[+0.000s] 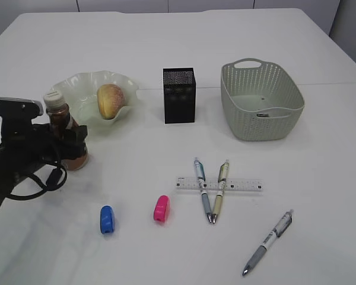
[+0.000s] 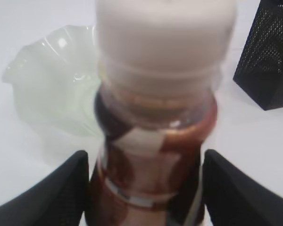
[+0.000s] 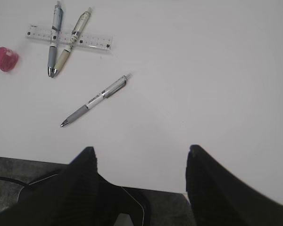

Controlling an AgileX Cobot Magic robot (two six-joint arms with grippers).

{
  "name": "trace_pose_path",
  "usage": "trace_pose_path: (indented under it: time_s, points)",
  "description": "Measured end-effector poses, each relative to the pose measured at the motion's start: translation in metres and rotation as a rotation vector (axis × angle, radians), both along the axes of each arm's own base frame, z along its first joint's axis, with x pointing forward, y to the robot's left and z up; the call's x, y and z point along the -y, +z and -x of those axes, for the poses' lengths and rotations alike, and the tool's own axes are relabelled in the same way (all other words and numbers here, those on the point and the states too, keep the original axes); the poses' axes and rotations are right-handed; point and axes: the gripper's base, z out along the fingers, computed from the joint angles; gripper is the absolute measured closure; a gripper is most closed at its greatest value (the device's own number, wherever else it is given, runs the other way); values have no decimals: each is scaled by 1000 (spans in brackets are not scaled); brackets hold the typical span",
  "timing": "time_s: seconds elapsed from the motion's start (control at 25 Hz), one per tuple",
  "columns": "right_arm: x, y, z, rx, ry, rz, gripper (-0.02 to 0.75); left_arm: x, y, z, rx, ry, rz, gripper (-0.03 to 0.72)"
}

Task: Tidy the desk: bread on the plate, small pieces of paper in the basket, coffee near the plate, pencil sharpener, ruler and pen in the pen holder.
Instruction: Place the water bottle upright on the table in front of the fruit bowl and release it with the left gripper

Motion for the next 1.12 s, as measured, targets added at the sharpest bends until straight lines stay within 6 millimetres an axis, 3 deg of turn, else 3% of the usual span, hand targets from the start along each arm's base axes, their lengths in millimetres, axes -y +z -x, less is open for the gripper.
trace_pose_path:
  time_s: [0.6,1.12]
  points:
    - [0,0,0,-5,-42,-26,271,1,24,0,23,-14,3,148]
    - [0,0,0,-7,-58,-36,271,1,67,3,114,-22,-3,148]
